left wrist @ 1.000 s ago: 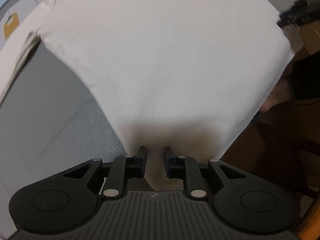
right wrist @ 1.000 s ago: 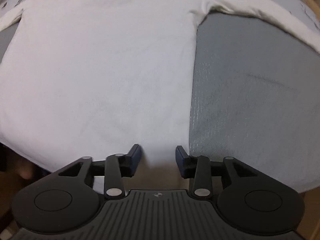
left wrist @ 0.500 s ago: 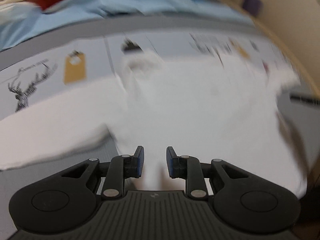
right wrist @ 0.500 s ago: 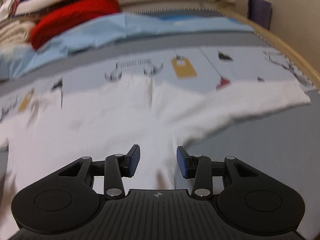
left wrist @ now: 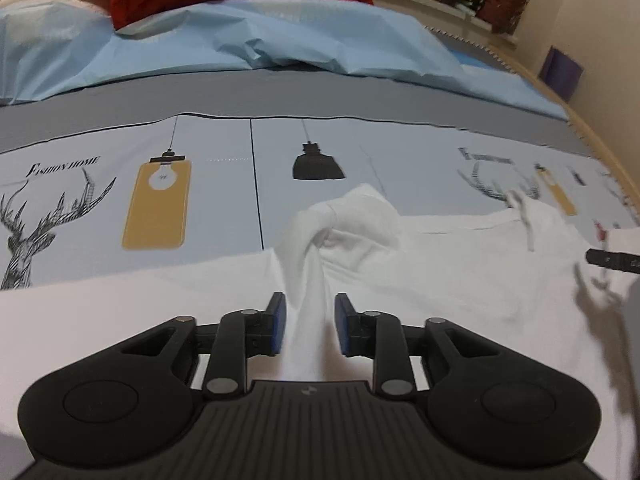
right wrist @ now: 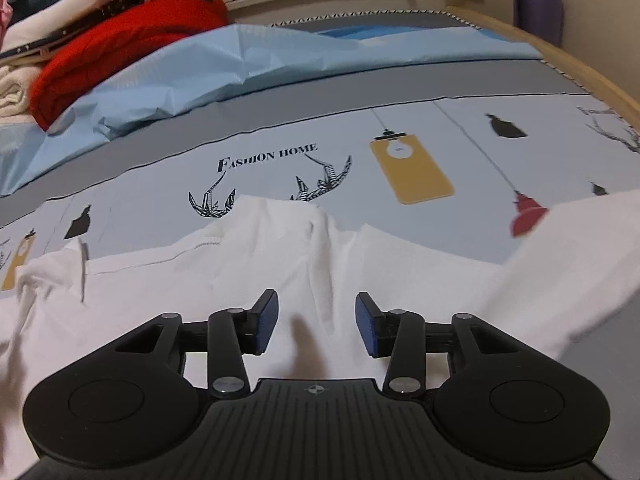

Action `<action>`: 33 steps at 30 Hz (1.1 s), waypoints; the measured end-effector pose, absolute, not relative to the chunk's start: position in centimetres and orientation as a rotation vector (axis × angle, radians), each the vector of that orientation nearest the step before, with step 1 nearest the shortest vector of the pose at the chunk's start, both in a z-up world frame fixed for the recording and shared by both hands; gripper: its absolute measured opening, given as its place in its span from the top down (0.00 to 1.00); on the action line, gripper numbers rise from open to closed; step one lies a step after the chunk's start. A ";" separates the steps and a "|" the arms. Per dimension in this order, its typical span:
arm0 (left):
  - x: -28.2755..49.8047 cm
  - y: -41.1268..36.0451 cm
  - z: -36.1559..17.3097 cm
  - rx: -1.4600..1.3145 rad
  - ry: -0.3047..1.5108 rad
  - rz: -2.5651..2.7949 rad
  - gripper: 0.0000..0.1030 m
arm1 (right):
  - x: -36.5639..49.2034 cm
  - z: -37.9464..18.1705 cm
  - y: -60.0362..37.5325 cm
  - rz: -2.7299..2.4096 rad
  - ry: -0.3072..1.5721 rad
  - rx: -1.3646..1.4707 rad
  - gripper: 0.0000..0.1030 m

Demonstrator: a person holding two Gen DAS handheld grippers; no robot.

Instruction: Fold small clothes

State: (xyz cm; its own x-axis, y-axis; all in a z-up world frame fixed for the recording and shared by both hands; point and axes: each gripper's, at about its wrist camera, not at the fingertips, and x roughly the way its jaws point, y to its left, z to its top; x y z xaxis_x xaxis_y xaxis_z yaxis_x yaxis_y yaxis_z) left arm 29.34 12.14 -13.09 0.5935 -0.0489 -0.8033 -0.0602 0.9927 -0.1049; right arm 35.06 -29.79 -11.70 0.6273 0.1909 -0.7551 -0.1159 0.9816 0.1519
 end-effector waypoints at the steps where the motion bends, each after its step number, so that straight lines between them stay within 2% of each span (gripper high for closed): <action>1: 30.1 12.1 -13.8 -0.112 0.936 0.024 0.59 | 35.6 -12.1 -29.4 0.173 0.880 0.085 0.50; 4: 31.6 12.1 -15.6 -0.093 0.930 0.053 0.52 | 37.1 -12.9 -28.4 0.167 0.882 0.054 0.47; 9: 34.0 12.4 -17.5 -0.075 0.923 0.054 0.51 | 39.0 -14.7 -27.1 0.136 0.899 -0.008 0.49; 10: 34.3 12.3 -17.6 -0.067 0.917 0.051 0.51 | 39.1 -15.0 -26.9 0.138 0.896 -0.022 0.53; 11: 34.6 12.3 -17.8 -0.059 0.907 0.044 0.51 | 39.2 -15.2 -26.7 0.145 0.879 -0.033 0.66; 12: 34.8 12.3 -18.0 -0.050 0.895 0.034 0.51 | 39.3 -15.3 -26.5 0.162 0.861 -0.045 0.74; 13: 35.0 12.3 -18.1 -0.041 0.890 0.026 0.53 | 39.4 -15.3 -26.2 0.168 0.849 -0.061 0.81; 15: 35.3 12.4 -18.3 -0.037 0.882 -0.017 0.69 | 39.9 -15.3 -25.7 0.170 0.840 -0.074 0.86; 16: 35.5 12.4 -18.3 -0.034 0.880 -0.043 0.89 | 40.1 -15.3 -25.6 0.173 0.837 -0.068 0.88; 17: 35.6 12.4 -18.1 -0.022 0.878 -0.059 0.92 | 40.2 -15.3 -25.5 0.176 0.833 -0.067 0.89; 22: 35.8 13.9 -16.1 -0.020 0.798 -0.013 0.93 | 41.0 -13.4 -24.9 0.174 0.753 -0.022 0.90; 24: 35.8 14.4 -15.1 -0.025 0.754 0.025 0.93 | 41.1 -11.5 -24.6 0.174 0.678 0.008 0.89; 25: 35.8 14.5 -14.6 -0.023 0.733 0.046 0.89 | 41.1 -10.5 -24.4 0.168 0.642 0.023 0.86; 27: 36.0 14.3 -14.0 -0.004 0.738 0.109 0.75 | 41.4 -9.6 -24.1 0.137 0.613 0.029 0.74; 28: 35.9 14.3 -13.8 -0.003 0.747 0.120 0.60 | 41.6 -9.4 -23.9 0.116 0.620 0.021 0.57; 29: 35.5 14.3 -13.4 -0.006 0.740 0.111 0.53 | 41.6 -9.3 -23.9 0.109 0.636 0.013 0.48; 33: 34.0 14.0 -12.7 0.017 0.746 0.021 0.54 | 40.6 -10.1 -24.5 0.084 0.654 -0.034 0.49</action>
State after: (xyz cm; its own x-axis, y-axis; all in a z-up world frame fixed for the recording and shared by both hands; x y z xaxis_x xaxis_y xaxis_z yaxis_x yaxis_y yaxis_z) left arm 34.04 14.01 -12.69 0.7343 0.0253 -0.6784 -0.0130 0.9996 0.0231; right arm 40.63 -24.50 -10.14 0.7902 0.0674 -0.6091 -0.0891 0.9960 -0.0054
